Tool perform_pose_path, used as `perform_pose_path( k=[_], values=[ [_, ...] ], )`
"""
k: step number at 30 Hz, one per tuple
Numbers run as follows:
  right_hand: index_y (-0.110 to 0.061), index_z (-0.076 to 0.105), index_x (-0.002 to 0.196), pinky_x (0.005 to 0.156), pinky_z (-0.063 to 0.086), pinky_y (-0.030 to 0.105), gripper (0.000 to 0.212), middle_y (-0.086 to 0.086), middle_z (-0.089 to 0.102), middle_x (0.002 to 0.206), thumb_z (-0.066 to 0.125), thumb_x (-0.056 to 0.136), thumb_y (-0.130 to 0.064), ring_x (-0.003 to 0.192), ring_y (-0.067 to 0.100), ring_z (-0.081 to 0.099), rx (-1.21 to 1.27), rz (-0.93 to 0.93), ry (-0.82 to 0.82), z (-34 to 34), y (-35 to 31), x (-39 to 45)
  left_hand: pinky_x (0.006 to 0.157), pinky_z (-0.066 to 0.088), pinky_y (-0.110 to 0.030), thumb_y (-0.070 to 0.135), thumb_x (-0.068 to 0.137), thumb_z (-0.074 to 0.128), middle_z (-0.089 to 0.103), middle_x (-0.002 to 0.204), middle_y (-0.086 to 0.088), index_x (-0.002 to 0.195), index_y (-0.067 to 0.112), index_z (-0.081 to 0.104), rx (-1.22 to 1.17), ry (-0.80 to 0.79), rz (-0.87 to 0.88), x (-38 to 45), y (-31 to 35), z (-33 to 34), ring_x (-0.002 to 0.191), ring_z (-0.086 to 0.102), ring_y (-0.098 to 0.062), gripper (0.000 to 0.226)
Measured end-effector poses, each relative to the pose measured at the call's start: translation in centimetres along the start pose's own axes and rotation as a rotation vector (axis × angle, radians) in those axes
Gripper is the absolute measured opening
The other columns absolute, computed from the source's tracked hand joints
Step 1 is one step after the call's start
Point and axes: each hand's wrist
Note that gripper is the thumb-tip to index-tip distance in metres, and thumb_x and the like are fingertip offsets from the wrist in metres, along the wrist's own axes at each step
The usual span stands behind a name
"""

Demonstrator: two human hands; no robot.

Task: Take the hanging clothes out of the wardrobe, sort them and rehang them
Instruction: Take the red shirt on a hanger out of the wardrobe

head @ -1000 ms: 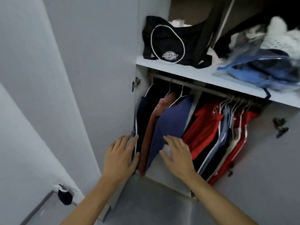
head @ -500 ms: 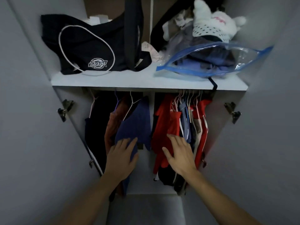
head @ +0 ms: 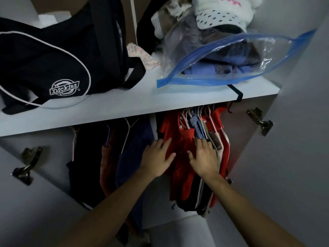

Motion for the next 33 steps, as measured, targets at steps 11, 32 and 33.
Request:
perform_pose_path(
  k=[11,32,33],
  values=[
    [-0.004,0.058,0.133,0.092,0.052,0.047,0.066,0.016,0.065,0.121,0.079,0.070,-0.005,0.111,0.036,0.062,-0.060,0.137,0.091,3.0,-0.3,3.0,0.112,0.040,-0.049,0.066,0.101,0.041,0.033,0.163,-0.010,0.165,0.015,0.016,-0.050,0.018,0.148,12.5,-1.2,2.5,0.145,0.038,-0.032,0.086],
    [-0.016,0.049,0.112,0.080,0.045,0.043,0.017,0.012,0.062,0.120,0.055,0.097,-0.022,0.110,0.038,0.059,0.027,0.176,0.053,-3.1,6.4,7.8,0.089,0.053,-0.047,0.068,0.099,0.034,0.068,0.121,-0.018,0.128,0.012,0.059,-0.194,0.242,0.084,16.7,-4.9,5.4,0.115,0.063,-0.040,0.067],
    [-0.018,0.048,0.105,0.078,0.043,0.042,0.012,0.012,0.063,0.116,0.053,0.101,-0.029,0.108,0.037,0.059,0.058,0.179,0.062,-3.0,6.6,8.1,0.085,0.054,-0.047,0.063,0.102,0.039,0.070,0.119,-0.017,0.126,0.013,0.060,-0.203,0.269,0.084,16.3,-5.1,5.4,0.111,0.065,-0.041,0.060]
  ],
)
Point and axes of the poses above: each hand's wrist, its own x-axis towards the middle knuckle, its own z-axis out of the palm, y = z × x
